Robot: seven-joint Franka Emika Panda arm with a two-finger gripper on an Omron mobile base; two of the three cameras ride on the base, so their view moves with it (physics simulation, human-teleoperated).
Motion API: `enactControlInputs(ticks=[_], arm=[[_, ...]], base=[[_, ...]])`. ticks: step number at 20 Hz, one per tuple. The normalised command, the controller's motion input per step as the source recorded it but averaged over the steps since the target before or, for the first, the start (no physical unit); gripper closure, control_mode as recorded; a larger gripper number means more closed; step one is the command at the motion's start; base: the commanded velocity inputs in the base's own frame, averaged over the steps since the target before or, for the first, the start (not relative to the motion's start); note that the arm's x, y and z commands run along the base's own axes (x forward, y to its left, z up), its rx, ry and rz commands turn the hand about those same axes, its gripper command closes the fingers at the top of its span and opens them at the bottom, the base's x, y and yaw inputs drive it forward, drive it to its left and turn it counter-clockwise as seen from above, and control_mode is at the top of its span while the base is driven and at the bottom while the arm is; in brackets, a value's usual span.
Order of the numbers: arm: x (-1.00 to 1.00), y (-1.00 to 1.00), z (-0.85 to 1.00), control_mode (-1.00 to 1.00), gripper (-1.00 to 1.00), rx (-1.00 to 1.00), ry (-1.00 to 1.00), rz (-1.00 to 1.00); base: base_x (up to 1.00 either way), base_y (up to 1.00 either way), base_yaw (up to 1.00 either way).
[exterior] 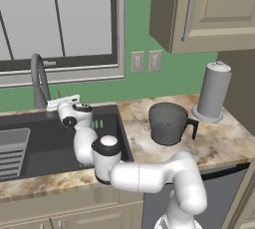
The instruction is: Turn on the sink faucet and place the jug under the water for a few seconds to fill it up.
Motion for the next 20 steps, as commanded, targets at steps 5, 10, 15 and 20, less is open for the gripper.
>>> enactControlInputs(ticks=[5, 10, 15, 20], arm=[[0.18, 0.07, -0.12, -1.0, -1.0, 0.0, 0.0, 0.0], [0.16, 0.01, -0.12, -1.0, -1.0, 0.0, 0.0, 0.0], [0.11, 0.03, -0.06, -1.0, -1.0, 0.0, 0.0, 0.0], [0.07, 0.08, -0.14, -1.0, 1.0, 0.0, 0.04, 0.0]], base=[[0.0, 0.0, 0.0], [0.0, 0.0, 0.0], [0.0, 0.0, 0.0], [0.0, 0.0, 0.0]])
